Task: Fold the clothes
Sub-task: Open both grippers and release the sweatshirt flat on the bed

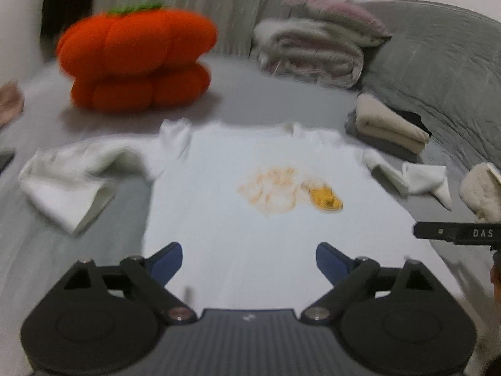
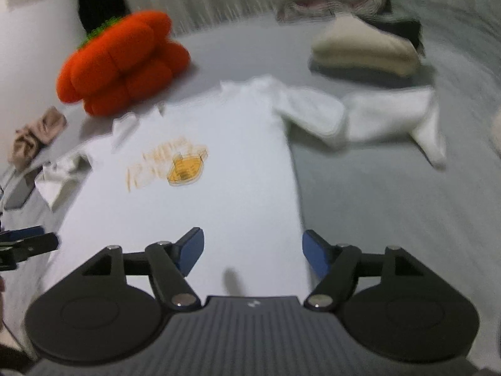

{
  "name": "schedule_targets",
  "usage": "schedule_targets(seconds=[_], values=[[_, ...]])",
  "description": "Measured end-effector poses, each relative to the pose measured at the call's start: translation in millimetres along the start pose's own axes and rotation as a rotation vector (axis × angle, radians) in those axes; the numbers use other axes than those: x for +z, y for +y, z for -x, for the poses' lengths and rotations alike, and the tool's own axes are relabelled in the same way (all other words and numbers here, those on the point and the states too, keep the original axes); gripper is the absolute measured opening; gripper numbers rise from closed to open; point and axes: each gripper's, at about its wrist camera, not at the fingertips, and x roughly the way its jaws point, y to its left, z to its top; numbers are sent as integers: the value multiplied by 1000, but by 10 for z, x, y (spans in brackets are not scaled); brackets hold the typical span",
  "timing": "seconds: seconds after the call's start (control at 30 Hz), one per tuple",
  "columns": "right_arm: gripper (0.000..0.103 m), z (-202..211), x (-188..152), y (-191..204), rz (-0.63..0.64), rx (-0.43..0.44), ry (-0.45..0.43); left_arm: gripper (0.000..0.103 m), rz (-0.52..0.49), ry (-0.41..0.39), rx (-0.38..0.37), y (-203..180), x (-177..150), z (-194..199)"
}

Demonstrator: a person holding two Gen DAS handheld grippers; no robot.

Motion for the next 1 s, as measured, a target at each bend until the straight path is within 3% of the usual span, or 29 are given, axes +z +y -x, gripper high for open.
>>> schedule_targets(seconds=[0.17,0.3,0.37,0.47,0.53,0.87,1.0], values=[[74,-355,63,168,82,2,-102,96,-82,-57,34,-224,65,-410],[89,-612,53,261,114,-7,-81,98,-66,16,86,-269,29,-722],[91,-728,12,282,134,-38,-68,100,-72,31,105,-259,-19,-789],[94,-756,-46,283,165,-56,-85,102,-63,32,95,-223,-42,-771],[103,-740,-55,273,175,-31,-78,102,-62,33,84,-207,-59,-741],[103,-593,-171,286,270,-16,-41,102,-113,67,24,-37,-184,-441],[103,-552,-186,300,286,-26,-15,102,-22,60,41,203,-166,-254]])
